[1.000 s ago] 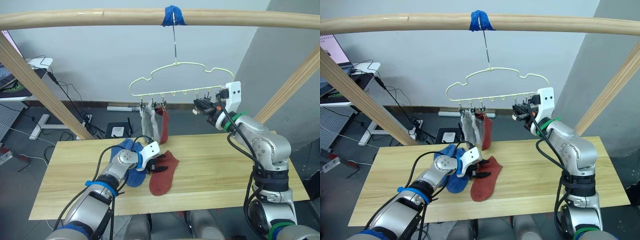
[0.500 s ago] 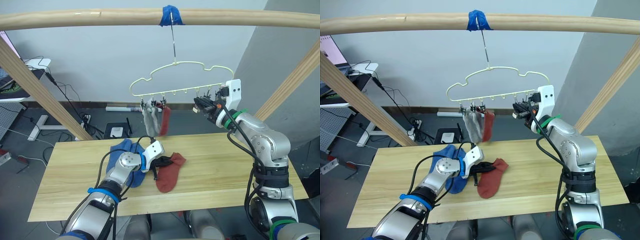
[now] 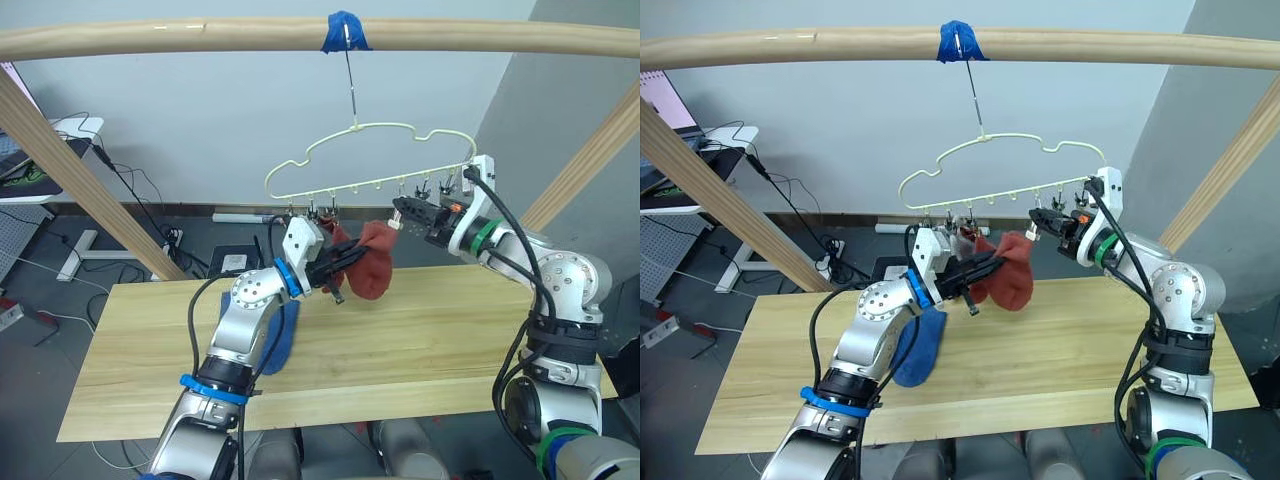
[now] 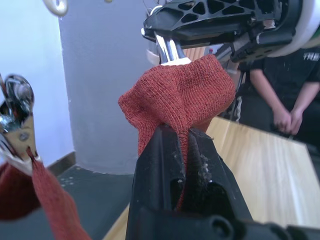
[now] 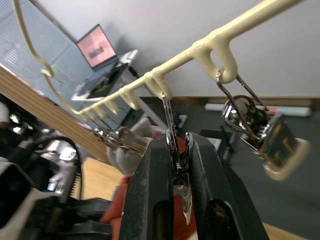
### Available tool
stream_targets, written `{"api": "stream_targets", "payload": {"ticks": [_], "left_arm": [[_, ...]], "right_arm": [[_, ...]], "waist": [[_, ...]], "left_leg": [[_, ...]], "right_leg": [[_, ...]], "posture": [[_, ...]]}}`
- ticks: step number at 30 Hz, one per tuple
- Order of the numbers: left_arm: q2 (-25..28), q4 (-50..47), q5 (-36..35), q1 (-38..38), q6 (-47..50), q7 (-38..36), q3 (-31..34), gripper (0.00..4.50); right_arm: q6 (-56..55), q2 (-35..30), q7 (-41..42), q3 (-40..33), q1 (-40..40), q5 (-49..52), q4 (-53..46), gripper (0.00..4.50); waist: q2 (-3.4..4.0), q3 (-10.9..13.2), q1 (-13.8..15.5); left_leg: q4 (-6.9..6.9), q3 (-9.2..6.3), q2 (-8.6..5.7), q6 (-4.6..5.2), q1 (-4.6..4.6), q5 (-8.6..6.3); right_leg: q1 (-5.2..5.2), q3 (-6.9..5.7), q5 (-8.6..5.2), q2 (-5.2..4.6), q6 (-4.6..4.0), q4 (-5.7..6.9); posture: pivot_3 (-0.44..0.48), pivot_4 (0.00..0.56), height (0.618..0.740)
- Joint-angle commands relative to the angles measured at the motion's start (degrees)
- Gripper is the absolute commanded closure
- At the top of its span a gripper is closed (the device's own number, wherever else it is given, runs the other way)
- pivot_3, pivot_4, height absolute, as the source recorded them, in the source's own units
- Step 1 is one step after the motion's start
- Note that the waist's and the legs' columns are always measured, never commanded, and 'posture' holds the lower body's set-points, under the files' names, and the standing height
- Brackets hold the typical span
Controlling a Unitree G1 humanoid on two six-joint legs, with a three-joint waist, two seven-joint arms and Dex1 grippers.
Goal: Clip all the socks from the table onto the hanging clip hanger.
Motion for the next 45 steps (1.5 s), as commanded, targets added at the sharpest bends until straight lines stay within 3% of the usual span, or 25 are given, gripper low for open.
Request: {"api": "stream_targets", "payload": {"ticks": [1, 27, 45], "left_arm": [[-0.01, -2.45, -1.02, -0.2, -0.11, 0.14, 0.19, 4.48], [0.48, -0.59, 0.18, -1.34, -1.11, -0.69, -0.97, 4.48], [0.09, 0.88, -0.23, -4.22, -1.57, -0.05, -0.09, 4.48]], "right_arm": [[2.45, -0.25, -1.17, -2.04, -1.0, 3.02, -0.4, 4.38], [7.06, 3.01, -11.06, -6.55, -2.19, 13.4, 0.04, 4.38], [7.13, 1.97, -11.47, -4.7, -1.87, 15.47, 0.94, 4.38]], "waist": [[0.0, 0.0, 0.0], [0.0, 0.0, -0.17], [0.0, 0.0, -0.2]], "left_leg": [[0.0, 0.0, 0.0, 0.0, 0.0, 0.0], [0.03, 0.01, 0.0, 0.0, -0.03, 0.0], [0.05, 0.0, 0.0, 0.01, -0.05, 0.0]], "right_leg": [[0.0, 0.0, 0.0, 0.01, 0.0, 0.01], [-0.01, 0.02, 0.0, 0.01, 0.0, 0.01], [-0.02, 0.02, 0.0, 0.02, 0.01, 0.0]], "posture": [[-0.117, 0.182, 0.74], [-0.119, 0.186, 0.74], [-0.109, 0.198, 0.74]]}}
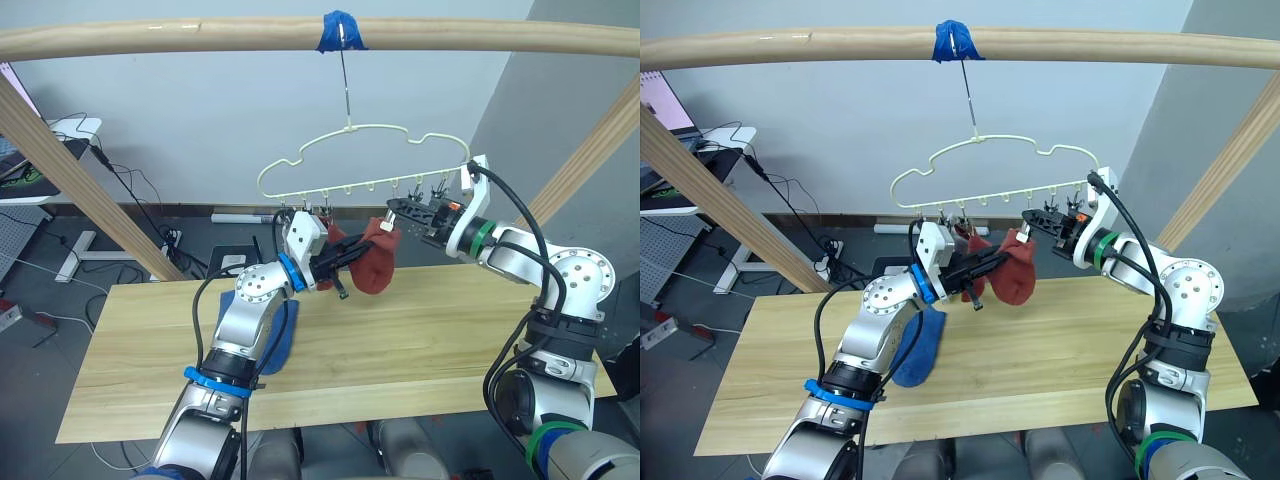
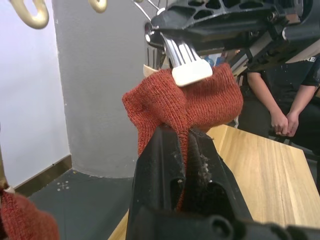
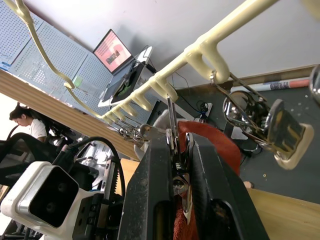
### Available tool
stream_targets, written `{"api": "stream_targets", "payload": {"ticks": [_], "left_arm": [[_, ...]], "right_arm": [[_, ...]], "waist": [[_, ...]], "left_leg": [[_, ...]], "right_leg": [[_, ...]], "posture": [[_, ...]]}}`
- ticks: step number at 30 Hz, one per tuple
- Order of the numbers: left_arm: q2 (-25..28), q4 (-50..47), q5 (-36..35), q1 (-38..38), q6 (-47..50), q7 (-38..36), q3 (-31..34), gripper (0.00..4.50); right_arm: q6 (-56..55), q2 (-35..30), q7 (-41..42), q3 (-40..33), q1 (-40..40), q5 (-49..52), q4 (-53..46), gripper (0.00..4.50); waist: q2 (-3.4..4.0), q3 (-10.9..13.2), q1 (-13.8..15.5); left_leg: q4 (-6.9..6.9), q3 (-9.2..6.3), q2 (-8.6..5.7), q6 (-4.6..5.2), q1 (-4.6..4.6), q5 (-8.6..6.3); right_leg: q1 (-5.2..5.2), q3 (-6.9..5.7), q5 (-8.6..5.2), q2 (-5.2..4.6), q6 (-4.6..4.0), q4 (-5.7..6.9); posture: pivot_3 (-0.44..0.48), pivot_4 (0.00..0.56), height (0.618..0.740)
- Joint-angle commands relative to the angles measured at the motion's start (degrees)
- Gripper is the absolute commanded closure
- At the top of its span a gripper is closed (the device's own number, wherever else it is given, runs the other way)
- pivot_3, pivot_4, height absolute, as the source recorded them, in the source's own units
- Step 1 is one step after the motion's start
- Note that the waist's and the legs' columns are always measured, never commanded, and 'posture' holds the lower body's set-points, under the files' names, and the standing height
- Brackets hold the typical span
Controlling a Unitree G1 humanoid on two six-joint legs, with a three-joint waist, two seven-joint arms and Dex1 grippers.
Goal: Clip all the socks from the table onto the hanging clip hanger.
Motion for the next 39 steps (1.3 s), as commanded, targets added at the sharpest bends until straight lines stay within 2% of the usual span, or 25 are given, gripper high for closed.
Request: {"api": "stream_targets", "payload": {"ticks": [1, 3, 4, 11, 14, 18, 26, 32, 33, 39], "left_arm": [[-0.11, -1.07, -0.59, -1.24, -1.14, -0.04, 0.39, 4.48], [-0.18, -1.28, -0.65, -1.37, -1.11, 0.0, 0.37, 4.48], [-0.21, -1.31, -0.67, -1.41, -1.11, 0.0, 0.34, 4.5], [-0.18, -1.14, -0.73, -1.52, -1.08, -0.14, 0.29, 4.5], [-0.28, -0.64, -0.69, -1.71, -1.12, 0.27, 0.57, 4.5], [-0.25, 0.57, 0.0, -1.75, -1.32, 0.83, 0.57, 4.5], [2.17, 1.54, -0.73, -1.22, -0.71, -1.21, 1.27, 2.11], [8.21, -5.17, -2.75, 3.89, 2.36, -3.56, 3.27, 0.18], [9.35, -6.95, -3.53, 5.07, 3.21, -4.08, 3.89, 0.04], [13.45, -15.45, -8.18, 9.22, 8.8, -5.1, 6.36, 0.04]], "right_arm": [[0.16, -0.79, 0.87, 0.25, -0.6, 1.67, -0.73, 4.38], [-0.11, -1.06, 1.23, 0.52, -0.57, 1.49, -0.57, 4.38], [-0.27, -1.07, 1.41, 0.48, -0.6, 1.68, -0.43, 3.66], [-0.43, -1.98, 2.1, 0.61, -0.39, 2.07, -0.22, 1.17], [-0.3, -4.28, 2.89, 0.36, 1.36, 2.41, -3.09, 0.08], [-0.5, -13.04, 8.27, 1.13, 8.88, 2.85, -12.83, 0.03], [-11.48, -16.75, 9.01, 5.69, 14.87, -6.13, -20.91, 0.0], [-18.35, -10.88, 5.77, 10.32, 19.78, -10.74, -26.13, 0.0], [-20.22, -10.19, 5.3, 12.01, 20.19, -13.05, -26.69, 0.0], [-26.04, -7.02, 3.68, 17.49, 20.79, -19.92, -27.61, 0.0]], "waist": [[0.0, 0.0, 0.0], [0.0, 0.0, 0.0], [0.0, 0.0, 0.01], [0.0, 0.0, 0.02], [0.0, 0.0, 0.01], [0.01, 0.01, 1.06], [0.01, 0.01, 0.09], [0.04, 0.03, -0.59], [0.04, 0.03, -0.5], [0.04, 0.03, -0.02]], "left_leg": [[0.0, 0.0, 0.0, 0.0, 0.0, 0.0], [0.0, 0.0, 0.0, 0.0, 0.0, 0.0], [0.0, 0.0, 0.0, 0.0, -0.01, 0.0], [0.0, 0.0, 0.0, 0.0, -0.01, 0.0], [0.0, 0.0, 0.0, 0.0, -0.02, 0.0], [0.0, -0.05, -0.01, 0.0, -0.13, 0.0], [0.31, -0.02, 0.01, 0.01, -0.17, -0.01], [0.34, -0.01, 0.04, 0.01, -0.17, -0.01], [0.35, -0.01, 0.04, 0.01, -0.18, -0.01], [0.38, -0.01, 0.04, 0.01, -0.21, -0.01]], "right_leg": [[0.0, 0.0, 0.0, 0.0, 0.0, 0.0], [0.0, 0.0, 0.0, 0.0, 0.0, -0.01], [0.0, 0.0, 0.0, 0.0, 0.0, -0.01], [-0.01, 0.0, 0.0, 0.0, 0.0, 0.0], [-0.01, 0.0, 0.0, 0.0, 0.0, -0.01], [-0.03, -0.06, -0.01, -0.01, 0.01, -0.12], [-0.06, 0.0, 0.03, 0.04, 0.09, -0.01], [-0.08, 0.05, 0.06, 0.07, 0.13, 0.01], [-0.09, 0.05, 0.06, 0.07, 0.14, 0.01], [-0.08, 0.03, 0.07, 0.04, 0.14, -0.01]], "posture": [[-0.109, 0.198, 0.74], [-0.108, 0.197, 0.74], [-0.107, 0.197, 0.74], [-0.107, 0.196, 0.74], [-0.111, 0.195, 0.74], [-0.131, 0.196, 0.74], [-0.153, 0.197, 0.74], [-0.161, 0.196, 0.74], [-0.161, 0.196, 0.74], [-0.151, 0.193, 0.74]]}}
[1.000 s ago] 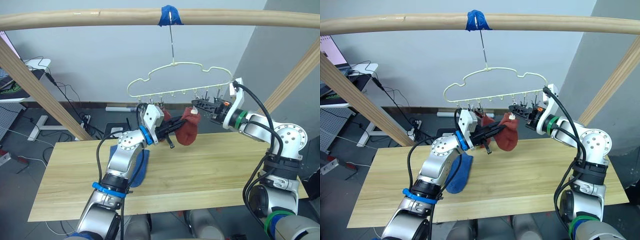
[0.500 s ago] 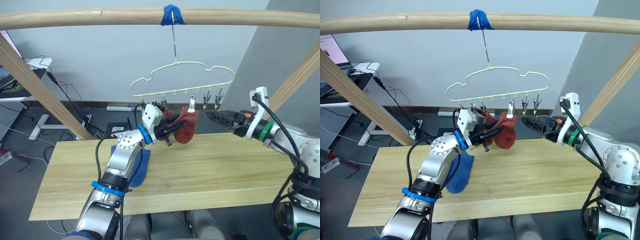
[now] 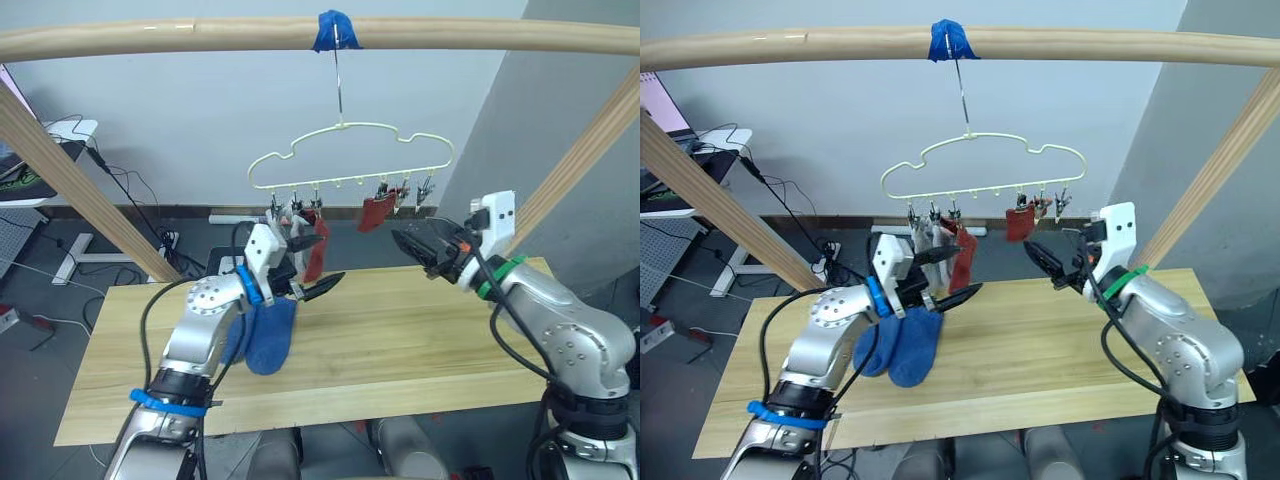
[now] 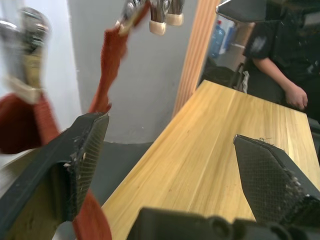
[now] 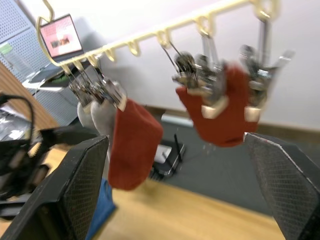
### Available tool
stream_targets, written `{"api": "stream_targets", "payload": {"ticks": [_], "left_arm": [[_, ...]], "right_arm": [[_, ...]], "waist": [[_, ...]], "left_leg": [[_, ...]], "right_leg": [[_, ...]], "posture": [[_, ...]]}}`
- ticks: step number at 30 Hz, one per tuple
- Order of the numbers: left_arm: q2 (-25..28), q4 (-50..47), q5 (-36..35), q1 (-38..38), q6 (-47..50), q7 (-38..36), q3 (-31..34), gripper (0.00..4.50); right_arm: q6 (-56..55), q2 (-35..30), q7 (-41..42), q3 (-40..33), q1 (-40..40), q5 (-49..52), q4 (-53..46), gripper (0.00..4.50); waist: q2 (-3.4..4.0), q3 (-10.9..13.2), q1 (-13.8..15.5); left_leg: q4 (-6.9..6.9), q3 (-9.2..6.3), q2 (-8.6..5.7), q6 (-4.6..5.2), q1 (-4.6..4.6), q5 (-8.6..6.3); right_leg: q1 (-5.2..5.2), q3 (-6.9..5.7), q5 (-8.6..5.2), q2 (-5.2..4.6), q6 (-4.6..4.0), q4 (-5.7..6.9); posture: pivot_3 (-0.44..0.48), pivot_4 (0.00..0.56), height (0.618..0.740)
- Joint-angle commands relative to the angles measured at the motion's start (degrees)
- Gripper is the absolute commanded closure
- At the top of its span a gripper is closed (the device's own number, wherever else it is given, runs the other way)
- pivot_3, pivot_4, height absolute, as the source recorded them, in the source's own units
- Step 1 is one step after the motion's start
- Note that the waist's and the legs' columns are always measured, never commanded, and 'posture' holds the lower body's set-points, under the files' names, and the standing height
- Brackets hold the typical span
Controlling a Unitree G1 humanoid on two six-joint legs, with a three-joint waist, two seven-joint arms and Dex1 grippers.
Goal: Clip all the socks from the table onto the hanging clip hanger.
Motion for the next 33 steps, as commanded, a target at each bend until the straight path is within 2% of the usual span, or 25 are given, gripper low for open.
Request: {"api": "stream_targets", "payload": {"ticks": [1, 6, 11, 21, 24, 33], "left_arm": [[1.42, -6.26, -3.67, 1.2, 2.55, -0.67, 2.1, 0.04], [6.48, -18.27, -10.46, 8.59, 8.01, -0.99, 7.84, 0.04], [6.8, -23.1, -11.57, 11.38, 10.59, 2.07, 8.41, 0.0], [5.87, -26.05, -11.55, 13.17, 11.8, 5.59, 8.12, 0.0], [5.64, -26.2, -10.91, 13.68, 11.06, 6.21, 8.1, 0.0], [5.8, -26.34, -10.91, 14.07, 10.76, 6.38, 7.86, 0.0]], "right_arm": [[-3.49, 1.22, -0.49, 1.35, 0.08, -2.54, -2.36, 0.0], [-11.82, 3.8, -2.68, 5.99, 0.15, -12.37, -0.81, 0.0], [-15.4, 4.01, -3.24, 7.72, -0.42, -18.89, 2.52, 1.57], [-18.82, 5.94, -2.12, 8.26, -1.38, -23.95, 6.6, 1.57], [-19.33, 7.22, -2.04, 8.41, -2.1, -24.51, 7.99, 2.18], [-21.29, 9.39, -2.07, 8.92, -3.61, -27.54, 10.57, 2.18]], "waist": [[0.0, 0.0, 0.16], [0.01, 0.01, -0.16], [-0.03, 0.04, 0.54], [-0.04, 0.04, 1.29], [-0.04, 0.04, 1.49], [-0.04, 0.04, 1.69]], "left_leg": [[0.0, -0.01, 0.0, 0.0, 0.0, 0.0], [-0.05, 0.0, 0.04, 0.0, -0.01, 0.0], [-0.01, -0.01, 0.02, 0.0, 0.01, 0.0], [-0.02, -0.02, -0.01, 0.0, 0.0, 0.0], [-0.01, -0.02, -0.01, 0.0, 0.0, 0.0], [-0.01, -0.01, -0.01, 0.0, 0.0, 0.0]], "right_leg": [[0.01, -0.02, 0.0, -0.01, 0.0, 0.0], [-0.06, 0.0, -0.01, 0.01, -0.02, -0.02], [0.0, -0.03, -0.02, -0.03, -0.04, -0.02], [-0.02, 0.0, -0.01, -0.01, -0.05, -0.01], [-0.01, 0.0, -0.01, -0.02, -0.05, 0.0], [-0.01, -0.01, -0.01, -0.02, -0.05, -0.01]], "posture": [[-0.138, 0.194, 0.74], [-0.116, 0.196, 0.74], [-0.1, 0.198, 0.74], [-0.073, 0.198, 0.74], [-0.062, 0.196, 0.74], [-0.057, 0.186, 0.74]]}}
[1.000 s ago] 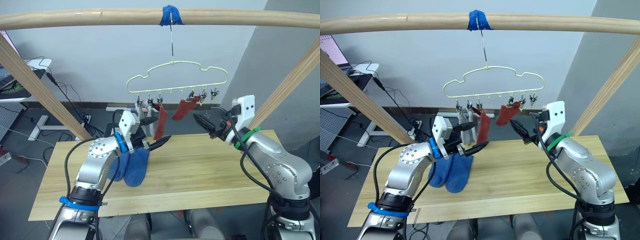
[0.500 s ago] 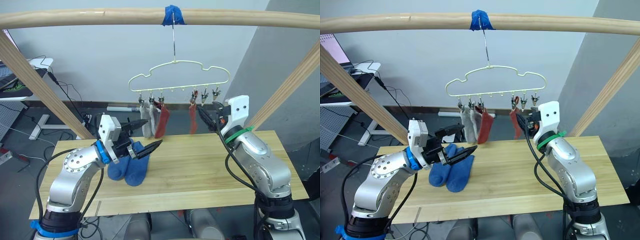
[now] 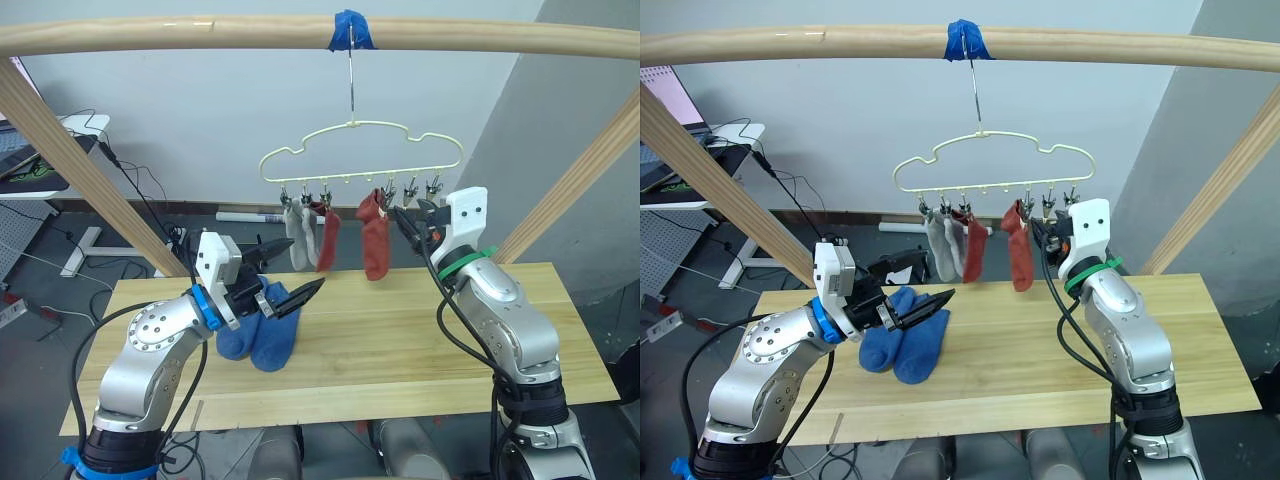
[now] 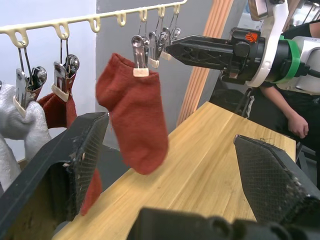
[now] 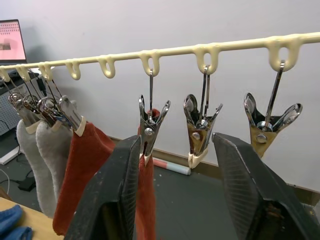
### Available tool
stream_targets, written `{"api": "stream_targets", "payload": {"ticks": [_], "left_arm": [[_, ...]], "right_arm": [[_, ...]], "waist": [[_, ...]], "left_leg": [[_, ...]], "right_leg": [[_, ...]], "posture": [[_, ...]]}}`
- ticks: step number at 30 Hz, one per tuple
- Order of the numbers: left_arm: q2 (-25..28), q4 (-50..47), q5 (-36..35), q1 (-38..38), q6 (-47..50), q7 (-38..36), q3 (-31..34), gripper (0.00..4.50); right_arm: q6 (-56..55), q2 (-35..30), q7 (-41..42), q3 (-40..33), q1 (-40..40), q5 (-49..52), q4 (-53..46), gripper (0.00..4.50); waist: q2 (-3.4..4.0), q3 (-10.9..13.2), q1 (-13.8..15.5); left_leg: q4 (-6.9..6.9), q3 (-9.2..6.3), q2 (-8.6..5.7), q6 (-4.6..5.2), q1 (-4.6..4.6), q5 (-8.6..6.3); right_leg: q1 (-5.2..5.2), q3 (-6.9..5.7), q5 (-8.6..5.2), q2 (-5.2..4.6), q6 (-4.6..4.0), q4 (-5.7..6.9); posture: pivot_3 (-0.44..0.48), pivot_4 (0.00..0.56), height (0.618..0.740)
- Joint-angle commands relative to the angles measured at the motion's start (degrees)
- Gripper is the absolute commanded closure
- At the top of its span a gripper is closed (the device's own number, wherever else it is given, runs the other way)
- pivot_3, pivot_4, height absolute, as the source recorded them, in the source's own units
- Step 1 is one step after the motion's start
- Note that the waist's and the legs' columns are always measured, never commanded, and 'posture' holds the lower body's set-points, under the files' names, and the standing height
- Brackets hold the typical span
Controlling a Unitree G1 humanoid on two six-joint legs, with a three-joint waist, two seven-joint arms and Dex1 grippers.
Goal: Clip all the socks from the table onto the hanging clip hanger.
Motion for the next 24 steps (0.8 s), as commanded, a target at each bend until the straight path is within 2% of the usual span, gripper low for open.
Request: {"api": "stream_targets", "payload": {"ticks": [1, 24], "left_arm": [[0.01, -2.38, -0.38, 0.4, -1.02, 0.26, 0.28, 0.0], [0.16, -1.81, 0.06, 0.21, -2.27, -0.26, -0.03, 0.0]], "right_arm": [[-2.13, 0.45, 0.1, 0.01, -1.46, -1.67, -0.25, 2.18], [-7.5, 4.16, -1.46, -0.71, -5.28, -8.87, 7.2, 2.18]], "waist": [[0.0, 0.0, 0.01], [0.0, -0.01, 0.11]], "left_leg": [[0.0, 0.0, 0.0, 0.0, 0.0, 0.0], [0.02, 0.0, 0.0, 0.0, 0.01, 0.0]], "right_leg": [[0.0, 0.0, 0.0, 0.0, 0.0, 0.0], [0.0, 0.0, 0.03, 0.0, -0.01, 0.04]], "posture": [[-0.057, 0.186, 0.74], [-0.047, 0.176, 0.74]]}}
